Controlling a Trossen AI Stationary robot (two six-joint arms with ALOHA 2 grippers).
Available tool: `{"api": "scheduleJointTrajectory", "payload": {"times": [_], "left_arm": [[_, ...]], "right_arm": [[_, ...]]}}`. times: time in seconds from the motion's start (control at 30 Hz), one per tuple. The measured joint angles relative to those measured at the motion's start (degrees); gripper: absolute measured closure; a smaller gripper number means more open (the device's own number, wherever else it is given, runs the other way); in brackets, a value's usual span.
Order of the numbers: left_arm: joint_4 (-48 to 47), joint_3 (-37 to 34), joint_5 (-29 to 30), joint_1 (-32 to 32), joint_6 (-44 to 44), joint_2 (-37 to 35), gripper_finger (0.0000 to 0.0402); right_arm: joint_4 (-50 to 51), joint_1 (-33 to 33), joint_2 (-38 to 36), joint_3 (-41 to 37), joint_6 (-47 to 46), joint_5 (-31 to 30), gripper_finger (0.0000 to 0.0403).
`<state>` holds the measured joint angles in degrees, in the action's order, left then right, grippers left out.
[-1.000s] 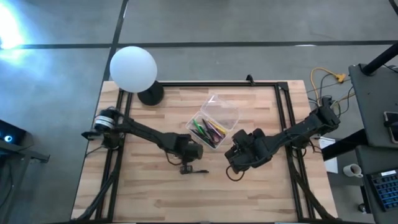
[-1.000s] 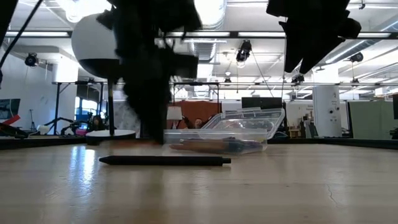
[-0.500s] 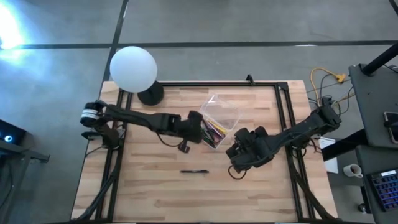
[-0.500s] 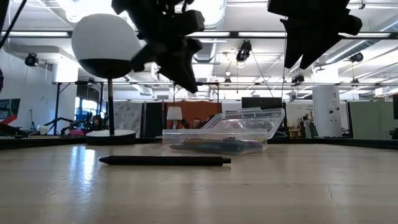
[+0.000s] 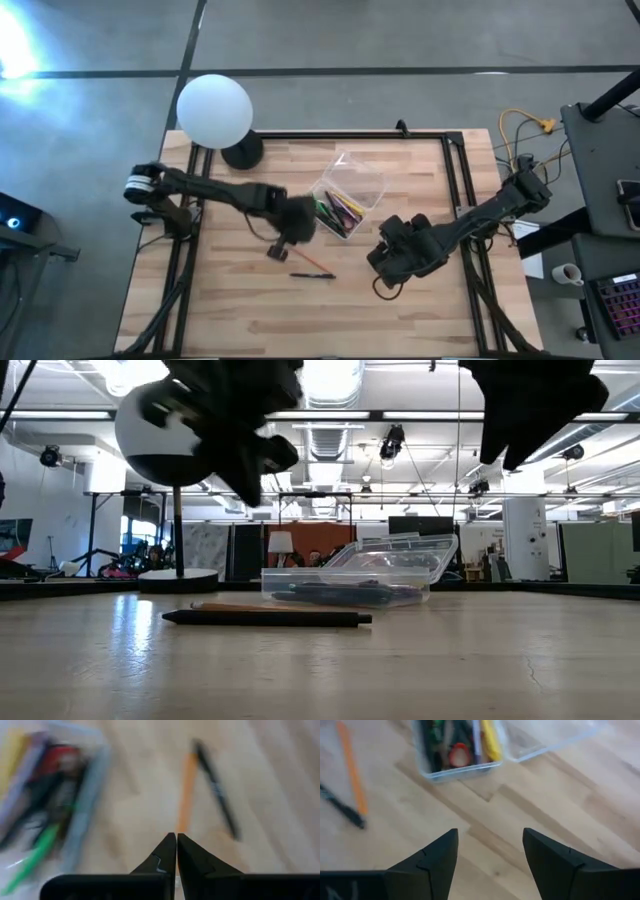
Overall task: Pick & place school supplies into a supply box
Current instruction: Put the yellow pencil into the transparent supply box
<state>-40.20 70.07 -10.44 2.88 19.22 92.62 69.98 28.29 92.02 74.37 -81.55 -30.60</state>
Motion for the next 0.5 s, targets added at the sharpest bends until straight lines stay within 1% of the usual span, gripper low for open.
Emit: {"api": "scheduleJointTrajectory", "payload": {"times": [0.1,0.17,0.27,0.33,0.43,0.5], "left_arm": [[-1.95,-1.28,-0.26,4.93,-0.29,-0.09,0.0401],[-1.04,-3.24,0.87,7.81,-0.28,0.24,0.0401],[2.85,-6.93,8.24,11.09,-0.29,0.52,0.0393],[6.98,-9.13,11.67,11.88,-0.33,0.43,0.0381],[9.98,-11.04,13.17,12.06,-2.01,0.10,0.0356],[11.85,-11.89,14.38,11.65,-3.09,0.06,0.0339]], "right_arm": [[-4.97,-0.01,0.81,-0.14,2.06,0.21,0.0188],[-7.30,-0.06,1.79,-0.25,2.68,0.15,0.0188],[-11.49,-0.04,3.56,-0.25,4.28,-0.65,0.0188],[-15.15,-0.04,5.25,-0.25,5.91,-0.59,0.0188],[-22.03,-0.10,8.01,-0.25,9.27,2.97,0.0188],[-26.86,-0.41,9.90,-0.25,9.68,5.00,0.0188]]}}
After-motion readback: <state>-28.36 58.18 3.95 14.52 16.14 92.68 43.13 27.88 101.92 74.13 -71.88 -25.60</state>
